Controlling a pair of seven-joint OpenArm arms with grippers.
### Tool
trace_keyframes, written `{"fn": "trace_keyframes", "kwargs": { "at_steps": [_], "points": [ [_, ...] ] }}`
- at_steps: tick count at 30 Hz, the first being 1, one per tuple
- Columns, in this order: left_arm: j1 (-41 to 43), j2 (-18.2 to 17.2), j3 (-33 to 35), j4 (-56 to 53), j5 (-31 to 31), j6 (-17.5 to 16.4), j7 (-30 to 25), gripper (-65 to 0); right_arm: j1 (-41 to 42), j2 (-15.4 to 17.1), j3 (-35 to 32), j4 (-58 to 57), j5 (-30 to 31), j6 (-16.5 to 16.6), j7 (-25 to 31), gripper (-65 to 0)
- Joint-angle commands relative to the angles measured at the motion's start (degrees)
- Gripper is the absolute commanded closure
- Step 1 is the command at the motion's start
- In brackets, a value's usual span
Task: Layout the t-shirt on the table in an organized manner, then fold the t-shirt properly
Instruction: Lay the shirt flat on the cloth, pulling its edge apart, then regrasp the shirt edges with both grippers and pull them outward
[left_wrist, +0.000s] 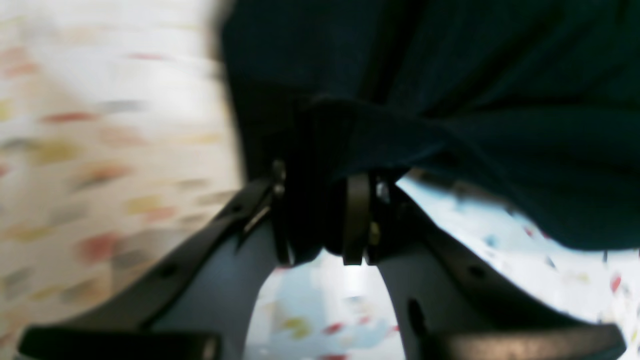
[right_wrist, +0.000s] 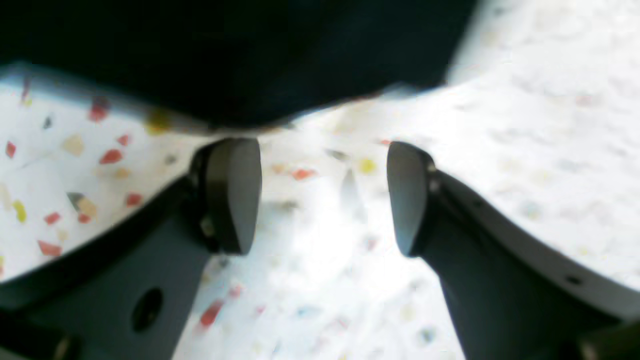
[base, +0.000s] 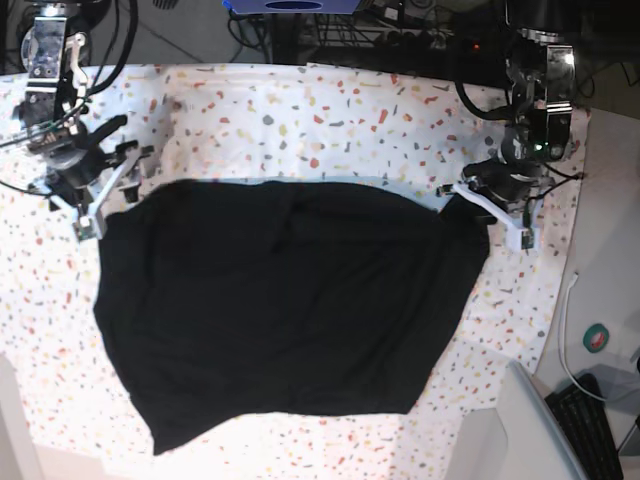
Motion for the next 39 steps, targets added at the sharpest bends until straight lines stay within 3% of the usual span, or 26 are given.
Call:
{"fn": "trace_keyframes", "kwargs": {
  "at_steps": [1,3,6,8,9,12,17,22,24,28,32,37,39],
  "points": [
    [0.05,-0.44,-1.29,2.92,-0.40,-0.40,-1.22,-13.7,1.32,-0.15,2.12,1.25,0.05,-0.28,1.18,-35.9],
    [0.75,-0.44,-3.58,5.82,-0.40,-0.40,-1.22,-13.2,4.13,-1.47,5.90,0.64,0.05,-0.28,1.18,-32.3],
    [-0.21,0.00,-3.75,7.14,-0.40,-0.40,-1.22,-1.6,8.61,-1.47,7.39,-4.99,0.05,0.07,1.18,-15.3],
    [-1.53,0.44,-3.14,6.97,-0.31,-0.40,-0.87,0.0,11.16,-1.47,7.39,-8.42,0.05,0.16,1.00,-1.1],
    [-1.62,0.44,-3.05,6.88,-0.31,-0.40,-0.87,0.0,11.86,-1.65,7.39,-9.30,0.05,0.16,1.00,0.0],
    [-0.48,1.67,-4.19,6.88,-0.31,-0.22,-0.96,0.0,12.22,-2.53,7.39,-10.00,0.05,0.16,1.09,0.0],
    [2.60,4.39,-11.66,7.93,-0.40,-0.40,-1.14,0.0,12.92,-3.85,6.87,-11.41,-0.03,0.16,1.09,0.0],
    [5.59,10.11,-22.21,13.03,-0.40,-0.49,-1.14,0.0,16.17,-2.53,0.71,-19.94,0.05,0.16,1.27,0.0],
    [6.91,11.86,-23.44,14.09,-0.23,-0.49,-1.05,0.0,15.91,-2.70,-0.25,-19.85,0.05,0.16,1.27,0.0],
    [8.23,11.78,-21.51,12.07,-0.14,-0.49,-1.14,0.0,12.83,-3.67,-4.30,-14.66,0.05,0.16,1.35,0.0],
    [8.14,11.69,-20.98,9.34,-0.05,-0.49,-1.14,0.0,9.23,-3.58,-13.35,-7.45,-0.12,0.16,1.35,0.0],
    [8.14,10.11,-20.90,7.14,-0.05,-0.49,-0.78,0.0,13.62,-3.41,-21.35,-17.12,-0.21,-0.20,1.35,0.0],
    [8.31,9.93,-21.07,7.41,-0.05,-0.49,-0.78,-13.5,16.08,-3.58,-20.39,-22.75,-0.21,-0.20,1.35,0.0]
  ]
}}
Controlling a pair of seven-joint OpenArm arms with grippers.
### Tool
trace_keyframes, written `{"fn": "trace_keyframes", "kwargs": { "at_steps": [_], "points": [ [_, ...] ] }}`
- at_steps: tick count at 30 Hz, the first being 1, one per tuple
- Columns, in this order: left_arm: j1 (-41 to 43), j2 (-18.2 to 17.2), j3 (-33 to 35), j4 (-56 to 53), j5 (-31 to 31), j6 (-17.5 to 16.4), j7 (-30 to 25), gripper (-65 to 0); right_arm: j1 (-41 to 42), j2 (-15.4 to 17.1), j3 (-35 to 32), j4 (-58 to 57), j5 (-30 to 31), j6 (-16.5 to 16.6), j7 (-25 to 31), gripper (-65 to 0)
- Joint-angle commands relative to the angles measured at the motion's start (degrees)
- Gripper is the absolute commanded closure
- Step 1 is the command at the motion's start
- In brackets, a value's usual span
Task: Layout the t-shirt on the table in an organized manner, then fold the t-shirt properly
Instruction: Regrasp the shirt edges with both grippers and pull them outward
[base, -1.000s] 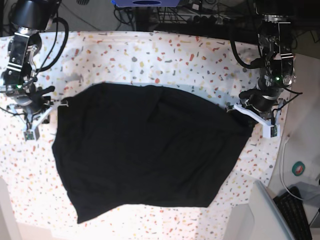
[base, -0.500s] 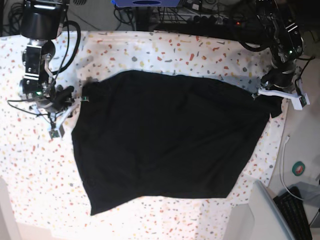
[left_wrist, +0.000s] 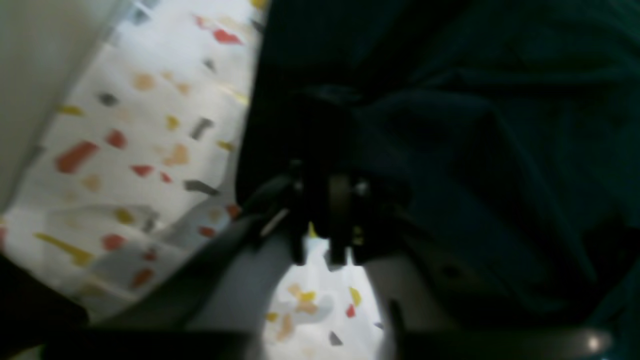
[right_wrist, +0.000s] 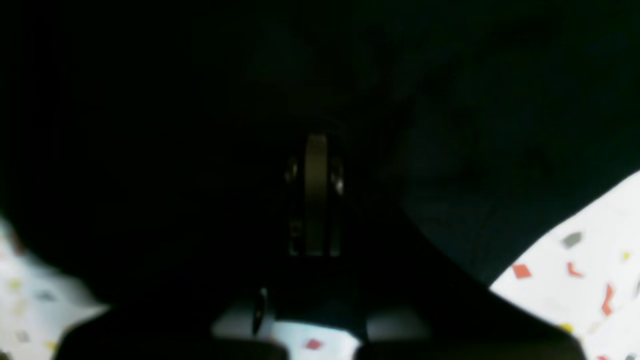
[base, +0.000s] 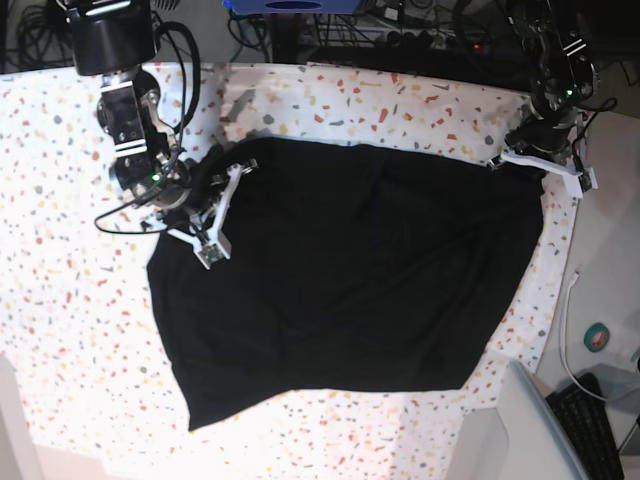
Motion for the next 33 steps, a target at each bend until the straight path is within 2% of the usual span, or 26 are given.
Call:
{"fn": "trace_keyframes", "kwargs": {
  "at_steps": [1,3,5,11,16,20,23,27,29,31,32,33],
  "points": [
    [0.49,-0.39,-0.55,1.13,-0.36,-0.36,-1.09,-20.2,2.04,0.48,0.80,-1.12,-0.62,-0.44,-0.09,0.0],
    [1.02,-1.44,-0.64,1.22,-0.36,-0.36,-1.18,-29.3,3.62,0.66,2.20,-4.73,-0.62,-0.44,-0.09,0.0],
    [1.81,-1.97,-0.73,1.22,-0.36,-0.09,-1.18,-31.8,4.50,1.80,4.05,-6.40,-0.62,-0.44,-0.09,0.0],
    [6.56,-2.67,-0.73,4.83,-0.36,-0.18,-1.09,-31.6,4.59,4.62,6.25,-7.01,-0.62,-0.44,1.14,0.0],
    [12.01,-2.32,-0.73,15.46,-0.62,-0.18,-1.09,-31.4,4.67,6.73,6.25,-7.10,-0.71,-0.61,2.99,0.0],
    [14.56,-2.32,-0.73,21.70,-0.71,-0.18,-1.09,-31.3,6.52,9.63,6.25,-8.77,-0.71,-0.61,3.78,0.0],
    [12.54,-2.67,-0.81,20.83,-0.71,-0.18,-1.09,-31.3,6.96,11.21,6.25,-9.82,-0.62,-0.61,3.78,0.0],
    [4.98,-2.67,0.42,16.87,-0.36,-0.18,-1.00,-30.8,5.55,11.21,6.33,-4.55,-0.62,-0.61,3.78,0.0],
    [-0.30,-2.85,2.79,11.51,-0.18,-0.18,-1.00,-25.3,3.88,11.03,6.33,0.20,-0.45,-0.61,3.69,0.0],
    [-5.22,-3.90,5.43,4.47,0.96,-0.18,-1.00,-12.8,2.56,9.71,6.33,3.63,-0.71,-0.61,3.52,0.0],
    [-8.39,-4.43,8.24,-0.19,2.55,-0.18,-1.00,-3.3,2.04,9.19,6.33,4.68,-0.71,-0.61,3.52,0.0],
    [-10.76,-4.69,10.70,-4.58,3.95,-0.18,-1.00,0.0,1.68,8.84,6.33,5.12,-0.71,-0.61,3.52,0.0]
  ]
}}
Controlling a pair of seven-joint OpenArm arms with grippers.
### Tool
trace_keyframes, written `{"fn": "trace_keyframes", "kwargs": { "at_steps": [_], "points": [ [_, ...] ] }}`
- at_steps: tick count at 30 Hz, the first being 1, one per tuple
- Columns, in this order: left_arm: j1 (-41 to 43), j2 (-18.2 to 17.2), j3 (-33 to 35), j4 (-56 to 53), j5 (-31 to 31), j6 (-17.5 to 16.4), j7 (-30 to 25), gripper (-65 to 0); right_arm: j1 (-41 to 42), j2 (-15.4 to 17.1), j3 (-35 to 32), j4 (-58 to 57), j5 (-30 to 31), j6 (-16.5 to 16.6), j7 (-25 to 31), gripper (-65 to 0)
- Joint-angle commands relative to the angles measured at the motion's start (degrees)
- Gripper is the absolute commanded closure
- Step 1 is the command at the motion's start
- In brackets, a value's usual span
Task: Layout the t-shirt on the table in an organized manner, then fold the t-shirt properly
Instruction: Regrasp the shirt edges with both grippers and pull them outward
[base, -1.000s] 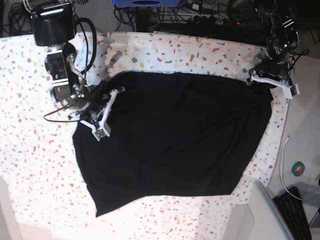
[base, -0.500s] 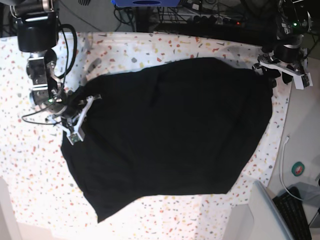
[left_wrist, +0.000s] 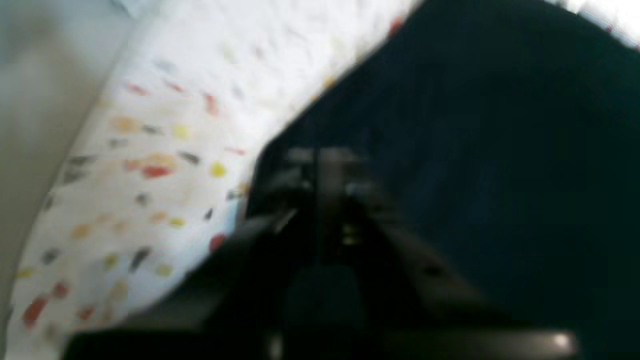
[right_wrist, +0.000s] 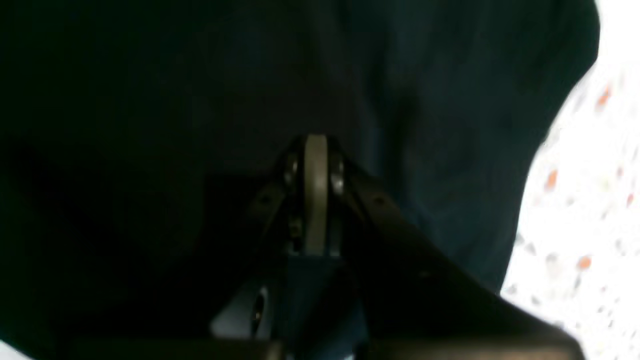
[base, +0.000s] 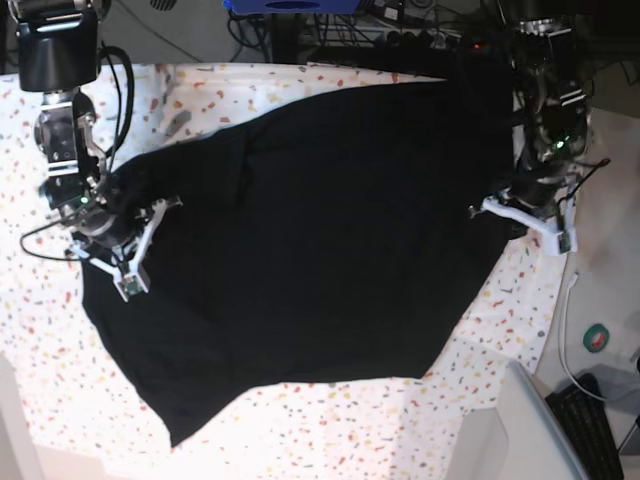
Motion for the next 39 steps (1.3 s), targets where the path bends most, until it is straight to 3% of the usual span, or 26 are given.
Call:
{"fn": "trace_keyframes", "kwargs": {
  "at_steps": [1,6,10,15,20,24,29,32,35,39],
  "points": [
    [-2.80,-0.37,1.58,-2.77,0.75,-0.18,-0.52,0.0,0.29,0.44,0.13,0.75,-0.14,-0.13,0.74,0.0],
    [-9.92,0.16,8.35,-16.31,8.31,-0.09,-0.78,0.0,-0.24,0.35,0.21,-2.77,-0.14,-0.13,0.74,0.0],
    [-15.10,0.16,9.75,-23.96,10.16,-0.09,-2.46,0.0,2.13,0.53,0.21,-11.56,-0.14,-0.13,1.53,0.0],
    [-26.80,0.16,12.30,-38.72,13.67,-0.01,-9.31,0.0,10.31,0.35,0.13,-26.42,-0.06,-0.13,10.06,0.0],
    [-38.14,0.51,13.62,-53.49,13.67,-0.01,-17.66,0.0,17.08,-0.44,0.13,-33.45,-0.06,-0.13,13.14,0.0],
    [-44.12,1.83,13.62,-58.94,13.67,-0.01,-22.41,0.0,18.92,-0.17,0.13,-33.89,-0.06,-0.13,14.89,0.0],
    [-48.16,3.41,13.01,-59.03,13.50,-0.01,-22.50,0.0,20.86,0.09,0.21,-31.51,-0.06,-0.13,14.45,0.0],
    [-45.96,3.06,12.92,-52.53,12.88,-0.01,-19.95,0.0,15.14,0.35,3.12,-18.33,-0.06,-0.13,13.66,0.0],
    [-39.37,0.60,10.81,-41.45,6.73,-0.27,-15.11,0.0,7.85,-0.26,5.05,-2.50,0.12,-0.13,10.23,0.0],
    [-29.96,-2.39,8.96,-25.89,-2.94,-0.36,-8.08,0.0,1.69,-2.20,4.96,9.63,-0.06,-0.13,3.90,0.0]
  ]
}}
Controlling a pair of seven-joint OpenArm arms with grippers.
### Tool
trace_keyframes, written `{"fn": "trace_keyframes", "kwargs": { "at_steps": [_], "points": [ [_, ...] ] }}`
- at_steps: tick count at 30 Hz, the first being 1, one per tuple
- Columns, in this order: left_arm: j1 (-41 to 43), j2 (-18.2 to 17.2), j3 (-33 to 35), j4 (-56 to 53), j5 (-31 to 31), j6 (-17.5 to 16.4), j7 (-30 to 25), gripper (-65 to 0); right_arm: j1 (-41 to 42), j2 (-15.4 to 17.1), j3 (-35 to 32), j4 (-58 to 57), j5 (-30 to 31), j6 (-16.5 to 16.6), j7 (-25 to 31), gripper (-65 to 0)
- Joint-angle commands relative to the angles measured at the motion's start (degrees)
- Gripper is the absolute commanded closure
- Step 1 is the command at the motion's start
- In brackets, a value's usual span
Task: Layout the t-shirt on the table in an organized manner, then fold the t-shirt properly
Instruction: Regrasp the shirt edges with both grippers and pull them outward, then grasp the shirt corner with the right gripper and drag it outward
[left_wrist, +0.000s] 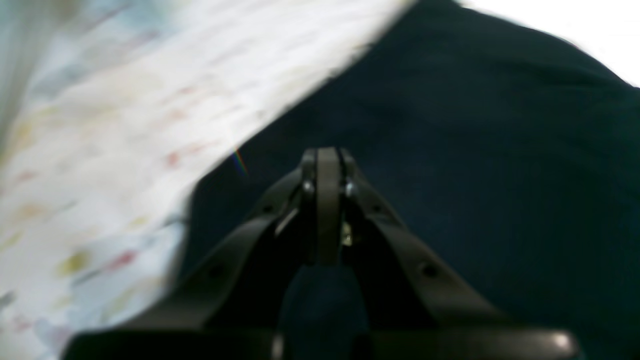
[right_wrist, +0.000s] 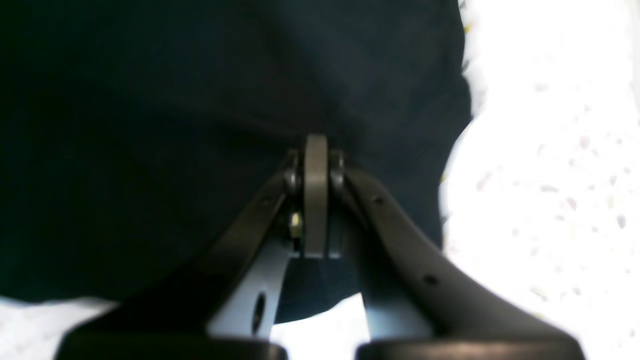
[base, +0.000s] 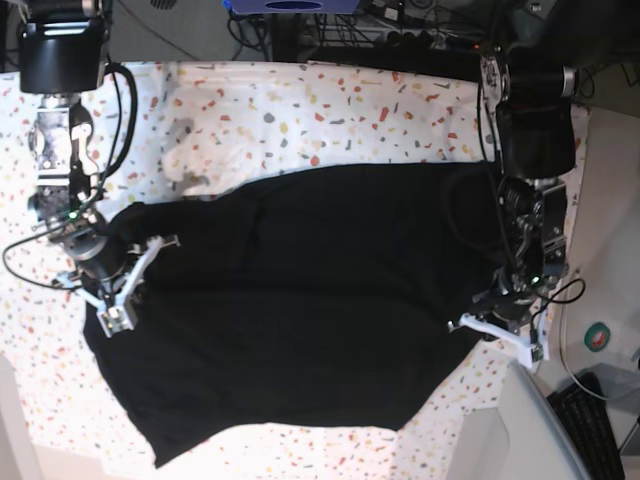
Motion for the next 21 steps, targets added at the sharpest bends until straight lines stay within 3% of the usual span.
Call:
{"fn": "trace_keyframes", "kwargs": {
  "at_steps": [1,3,4,6,8,12,16,21],
  "points": [
    [0.39,-1.37,0.46,4.75,-2.12,-1.12,-0.34,0.0,0.51,-0.10,0.35,3.19,0.25,-0.07,-1.11,0.0],
    [6.11,-2.60,0.02,10.55,-3.53,-1.12,0.01,0.0,-0.11,-2.83,0.35,6.18,0.25,-0.07,-6.30,0.0],
    [8.83,-2.69,-0.15,13.28,-3.53,-1.03,0.01,0.0,-0.55,-3.97,0.35,6.89,0.25,-0.07,-8.50,-7.1],
    [14.63,-3.83,-0.24,17.06,-3.53,-1.03,-0.16,-7.6,-1.25,-5.29,0.35,7.15,0.25,0.20,-10.08,-23.7],
    [19.38,-4.36,-0.24,19.26,-3.53,-1.03,-0.16,-12.2,-1.34,-5.73,-1.06,5.74,0.25,0.37,-10.17,-33.9],
    [24.83,-4.97,-0.86,20.05,-3.62,-1.03,-0.16,-13.8,1.03,-5.20,-7.91,-1.20,0.25,0.02,-10.17,-34.8],
    [28.96,-4.62,-6.57,20.14,-3.88,-1.03,-0.16,-14.8,3.41,-5.46,-12.05,-6.83,0.25,-0.07,-10.17,-35.1],
    [32.21,-4.71,-11.14,20.22,-3.88,-1.12,0.01,-31.3,5.25,-6.96,-12.40,-7.27,0.16,-0.59,-10.17,-35.1]
  ]
}}
